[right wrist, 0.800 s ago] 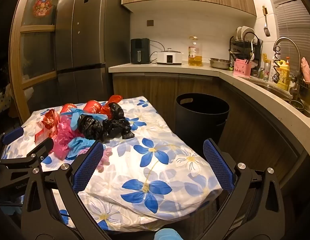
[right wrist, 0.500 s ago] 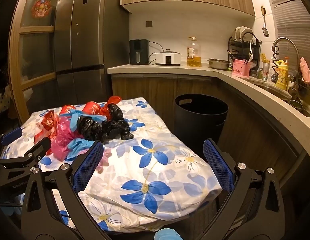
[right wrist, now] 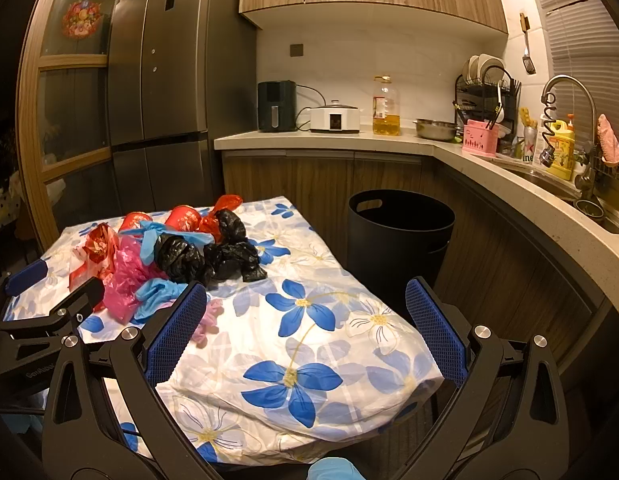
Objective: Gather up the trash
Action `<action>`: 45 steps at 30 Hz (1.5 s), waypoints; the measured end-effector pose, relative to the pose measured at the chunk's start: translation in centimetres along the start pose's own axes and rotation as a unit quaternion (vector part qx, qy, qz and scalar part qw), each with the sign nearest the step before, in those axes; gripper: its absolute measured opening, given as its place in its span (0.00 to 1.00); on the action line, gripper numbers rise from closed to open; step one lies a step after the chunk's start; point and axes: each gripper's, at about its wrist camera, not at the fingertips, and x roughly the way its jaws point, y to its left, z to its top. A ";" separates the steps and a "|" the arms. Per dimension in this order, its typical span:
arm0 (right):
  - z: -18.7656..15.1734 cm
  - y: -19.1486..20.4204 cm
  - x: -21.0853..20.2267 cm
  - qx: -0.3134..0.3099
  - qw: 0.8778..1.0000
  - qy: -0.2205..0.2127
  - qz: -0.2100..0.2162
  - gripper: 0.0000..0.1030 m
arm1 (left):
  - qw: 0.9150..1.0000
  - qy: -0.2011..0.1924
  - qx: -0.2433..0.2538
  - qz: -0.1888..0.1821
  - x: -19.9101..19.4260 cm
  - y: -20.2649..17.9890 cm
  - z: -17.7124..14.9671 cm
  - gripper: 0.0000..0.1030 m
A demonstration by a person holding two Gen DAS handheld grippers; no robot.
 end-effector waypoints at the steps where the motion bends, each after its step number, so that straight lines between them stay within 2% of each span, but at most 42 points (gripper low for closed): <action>1: 0.2 -0.2 0.1 0.000 1.000 0.000 0.000 0.95 | 1.000 0.000 0.000 0.000 0.1 0.0 -0.1 0.95; 45: 0.0 -0.1 0.2 0.000 1.000 -0.002 0.001 0.95 | 1.000 0.005 -0.007 0.000 0.6 0.3 -0.6 0.94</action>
